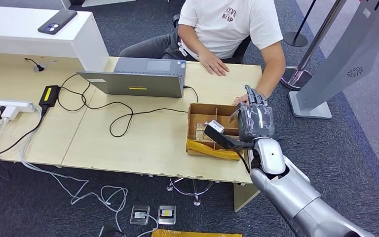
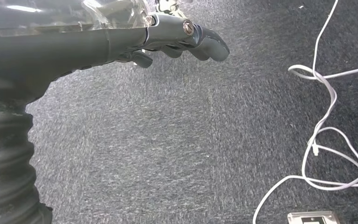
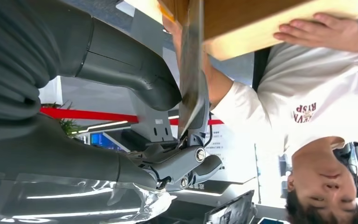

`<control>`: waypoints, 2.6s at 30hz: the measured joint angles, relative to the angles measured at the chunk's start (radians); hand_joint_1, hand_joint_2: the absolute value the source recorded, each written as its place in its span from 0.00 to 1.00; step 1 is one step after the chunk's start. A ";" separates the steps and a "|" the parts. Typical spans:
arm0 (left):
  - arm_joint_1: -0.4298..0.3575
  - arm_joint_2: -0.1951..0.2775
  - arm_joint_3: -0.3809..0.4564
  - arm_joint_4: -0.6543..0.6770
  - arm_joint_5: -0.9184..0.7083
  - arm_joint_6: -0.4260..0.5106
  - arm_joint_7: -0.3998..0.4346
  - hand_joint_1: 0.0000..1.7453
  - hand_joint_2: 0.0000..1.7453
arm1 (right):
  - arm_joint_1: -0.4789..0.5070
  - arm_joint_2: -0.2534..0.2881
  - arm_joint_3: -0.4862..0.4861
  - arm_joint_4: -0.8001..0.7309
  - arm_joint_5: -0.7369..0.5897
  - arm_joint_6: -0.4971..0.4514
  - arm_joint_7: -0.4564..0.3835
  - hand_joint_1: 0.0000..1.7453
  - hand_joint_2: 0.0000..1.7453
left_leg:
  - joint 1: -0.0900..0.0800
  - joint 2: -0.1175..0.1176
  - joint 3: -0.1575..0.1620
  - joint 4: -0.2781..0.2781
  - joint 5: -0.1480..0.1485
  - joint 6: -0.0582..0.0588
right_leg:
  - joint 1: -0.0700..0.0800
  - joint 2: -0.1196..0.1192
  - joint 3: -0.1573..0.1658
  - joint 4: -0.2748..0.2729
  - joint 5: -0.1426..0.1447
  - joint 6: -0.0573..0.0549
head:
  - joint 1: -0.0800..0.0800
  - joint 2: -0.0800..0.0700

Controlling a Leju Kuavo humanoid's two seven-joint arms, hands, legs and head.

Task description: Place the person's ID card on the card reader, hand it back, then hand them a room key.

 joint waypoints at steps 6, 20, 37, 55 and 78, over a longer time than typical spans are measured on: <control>0.000 0.000 -0.001 -0.001 0.005 0.000 -0.001 0.00 1.00 | -0.069 -0.002 -0.025 -0.008 0.016 -0.029 0.010 1.00 1.00 | 0.000 0.000 0.000 0.000 0.000 0.000 | 0.000 0.000 0.000 0.000 0.000 0.000 | 0.000 0.000; 0.001 0.000 -0.026 -0.001 -0.025 0.000 -0.002 0.00 0.00 | -0.242 -0.001 -0.043 -0.012 0.055 0.083 0.049 1.00 1.00 | 0.000 0.000 0.000 0.000 0.000 0.000 | 0.000 0.000 0.000 0.000 0.000 0.000 | 0.000 0.000; 0.002 0.004 -0.056 -0.001 -0.026 0.000 -0.002 0.00 0.00 | -0.341 0.041 -0.034 0.054 0.051 0.120 0.061 1.00 1.00 | 0.000 -0.001 0.000 0.000 0.000 0.000 | 0.000 0.000 0.000 0.000 0.000 0.000 | 0.000 0.000; 0.007 0.003 -0.074 -0.010 -0.015 0.000 -0.026 0.00 0.00 | -0.381 0.094 0.001 0.274 -0.045 0.115 0.041 0.03 1.00 | 0.000 -0.001 0.000 0.000 0.000 0.000 | 0.000 0.000 0.000 0.000 0.000 0.000 | 0.000 0.000; 0.008 0.003 -0.070 -0.017 0.012 0.000 -0.026 0.00 0.00 | -0.387 0.091 0.037 0.321 -0.096 -0.218 0.043 0.00 1.00 | 0.000 0.000 0.001 0.000 0.000 0.000 | 0.000 0.000 0.000 0.000 0.000 0.000 | 0.000 0.000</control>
